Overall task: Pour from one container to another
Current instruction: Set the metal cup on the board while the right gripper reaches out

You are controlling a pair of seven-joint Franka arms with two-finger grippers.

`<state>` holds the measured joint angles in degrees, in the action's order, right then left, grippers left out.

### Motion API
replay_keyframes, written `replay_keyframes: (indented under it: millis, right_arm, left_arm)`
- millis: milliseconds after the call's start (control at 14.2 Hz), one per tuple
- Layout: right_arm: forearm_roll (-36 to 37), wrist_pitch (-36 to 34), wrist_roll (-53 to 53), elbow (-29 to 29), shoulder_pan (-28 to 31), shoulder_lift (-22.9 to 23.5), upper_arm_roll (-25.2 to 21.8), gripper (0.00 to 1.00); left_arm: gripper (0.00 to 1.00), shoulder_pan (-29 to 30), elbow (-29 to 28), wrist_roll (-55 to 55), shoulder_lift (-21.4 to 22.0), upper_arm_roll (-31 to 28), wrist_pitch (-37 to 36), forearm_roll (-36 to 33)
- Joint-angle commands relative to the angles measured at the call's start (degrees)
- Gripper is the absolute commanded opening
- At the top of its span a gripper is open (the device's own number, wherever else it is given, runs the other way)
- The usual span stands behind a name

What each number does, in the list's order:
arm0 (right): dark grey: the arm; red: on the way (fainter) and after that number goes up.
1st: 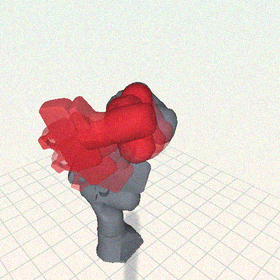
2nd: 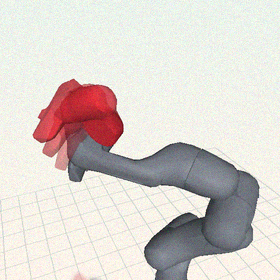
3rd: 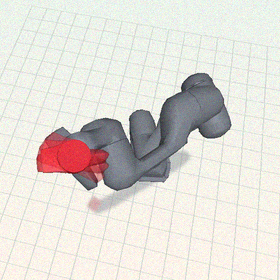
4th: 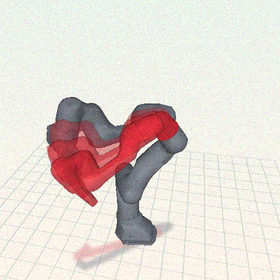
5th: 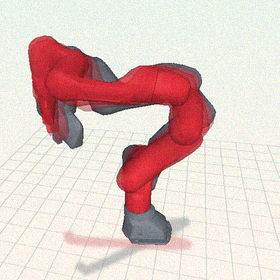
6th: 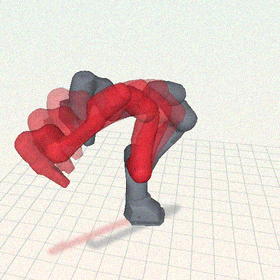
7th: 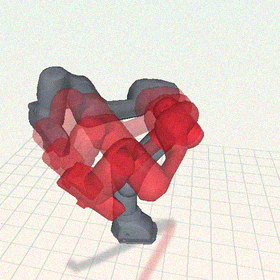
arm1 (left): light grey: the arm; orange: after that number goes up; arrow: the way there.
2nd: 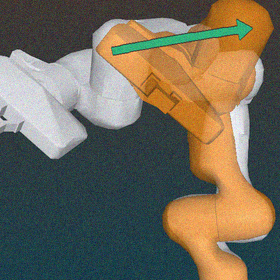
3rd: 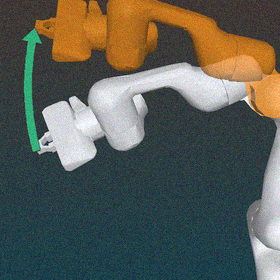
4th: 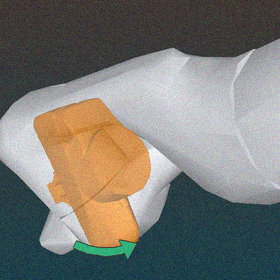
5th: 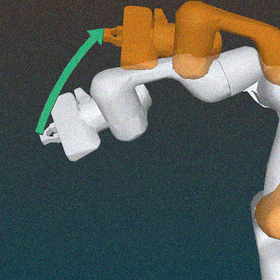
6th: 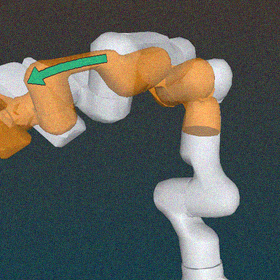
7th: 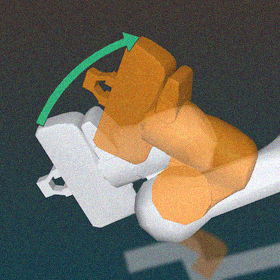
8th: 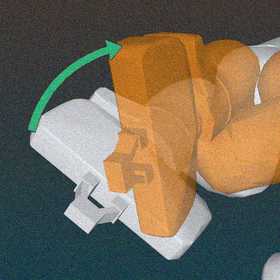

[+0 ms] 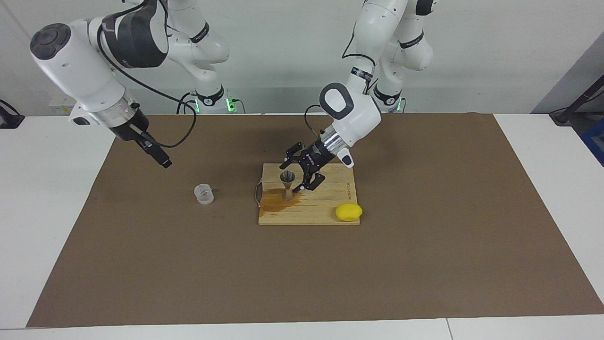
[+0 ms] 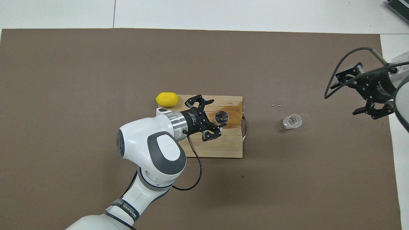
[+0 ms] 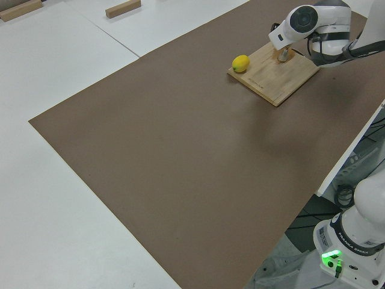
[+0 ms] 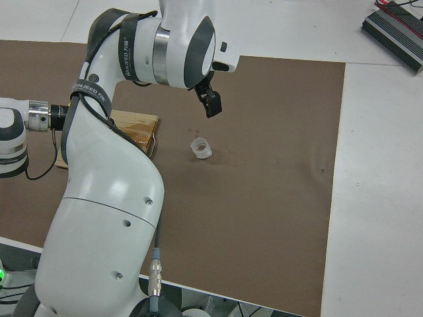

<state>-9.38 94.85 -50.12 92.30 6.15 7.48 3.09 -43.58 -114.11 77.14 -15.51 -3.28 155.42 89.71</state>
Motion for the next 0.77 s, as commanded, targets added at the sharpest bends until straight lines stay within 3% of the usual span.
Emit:
replay_keyframes:
  millis: [0,140,351,561,702]
  right_arm:
    - [-5.0,1.7,-6.0,0.5,2.5,3.5,0.5,1.00]
    - [-7.1,3.3,-10.0,1.5,2.7,5.1,0.5,1.00]
    - [-14.1,7.9,-13.0,9.6,4.4,5.2,0.5,1.00]
    - [-15.4,12.3,-12.1,13.6,4.4,6.1,0.5,1.00]
    - [-16.1,15.2,-10.3,16.3,4.3,6.2,0.5,1.00]
  left_arm:
    - [1.00,1.2,0.4,0.5,0.8,0.3,-1.3,-1.9]
    - [1.00,1.6,-1.4,0.4,3.2,0.3,-2.7,-2.2]
    - [1.00,3.1,-4.4,0.4,7.9,0.3,-6.7,-3.0]
    - [1.00,5.9,-6.7,0.6,13.6,0.2,-12.0,-7.9]
    - [1.00,9.4,-6.2,0.7,14.9,0.2,-15.6,-16.0]
